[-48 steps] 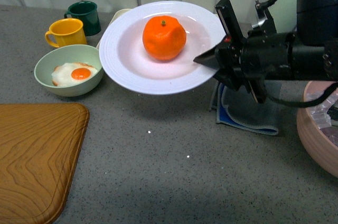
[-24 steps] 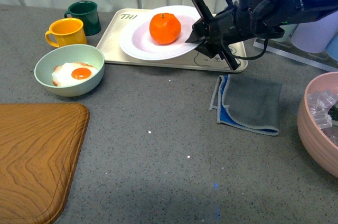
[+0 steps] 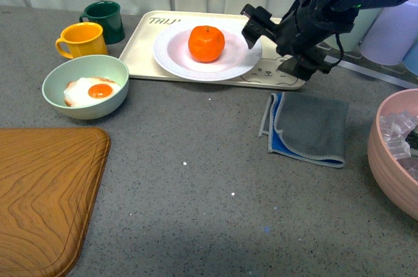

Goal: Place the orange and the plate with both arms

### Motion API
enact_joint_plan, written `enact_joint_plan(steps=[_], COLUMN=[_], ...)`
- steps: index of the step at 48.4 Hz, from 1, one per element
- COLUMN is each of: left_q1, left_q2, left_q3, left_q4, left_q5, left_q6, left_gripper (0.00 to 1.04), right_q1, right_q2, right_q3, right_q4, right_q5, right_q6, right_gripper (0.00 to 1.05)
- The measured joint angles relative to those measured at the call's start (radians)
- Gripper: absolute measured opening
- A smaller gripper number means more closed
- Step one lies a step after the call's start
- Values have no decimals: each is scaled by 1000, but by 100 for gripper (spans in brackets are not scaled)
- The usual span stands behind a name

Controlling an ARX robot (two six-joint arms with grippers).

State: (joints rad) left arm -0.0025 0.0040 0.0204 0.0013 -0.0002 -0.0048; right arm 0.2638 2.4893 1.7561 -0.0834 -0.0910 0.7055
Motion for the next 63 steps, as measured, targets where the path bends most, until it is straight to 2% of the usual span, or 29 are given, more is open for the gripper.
enact_joint_plan(steps=[6, 12, 14, 15, 18, 20, 25, 28, 36, 50, 59, 61, 63], left_q1=[0, 0, 0, 0, 0, 0, 0, 0, 0, 0, 0, 0, 0], left_q2=[0, 0, 0, 0, 0, 0, 0, 0, 0, 0, 0, 0, 0], left_q3=[0, 0, 0, 0, 0, 0, 0, 0, 0, 0, 0, 0, 0], left_q4=[0, 0, 0, 0, 0, 0, 0, 0, 0, 0, 0, 0, 0], left_q5=[0, 0, 0, 0, 0, 0, 0, 0, 0, 0, 0, 0, 0], left_q6=[0, 0, 0, 0, 0, 0, 0, 0, 0, 0, 0, 0, 0], left_gripper=[98, 98, 98, 98, 98, 98, 98, 98, 98, 98, 98, 98, 98], right_q1=[1, 9, 10, 10, 7, -5, -42, -61, -113, -165, -192, -223, -243], right_q2=[-150, -286, -333, -367, -431, -507, -621, -674, -833, -1064, -1219, -1268, -1303], right_q3=[-115, -237, -333, -415, -573, -755, -982, -1064, -1288, -1502, -1598, -1621, -1636], right_q4=[86, 200, 396, 560, 796, 1010, 1192, 1221, 1257, 1241, 1178, 1152, 1133], right_q5=[101, 202, 289, 332, 341, 327, 302, 290, 243, 191, 162, 108, 97], right_q6=[-164, -248, -341, -412, -518, -601, -665, -680, -699, -703, -703, -703, -703], right_gripper=[97, 94, 88, 83, 74, 63, 45, 36, 2, 1, 1, 1, 1])
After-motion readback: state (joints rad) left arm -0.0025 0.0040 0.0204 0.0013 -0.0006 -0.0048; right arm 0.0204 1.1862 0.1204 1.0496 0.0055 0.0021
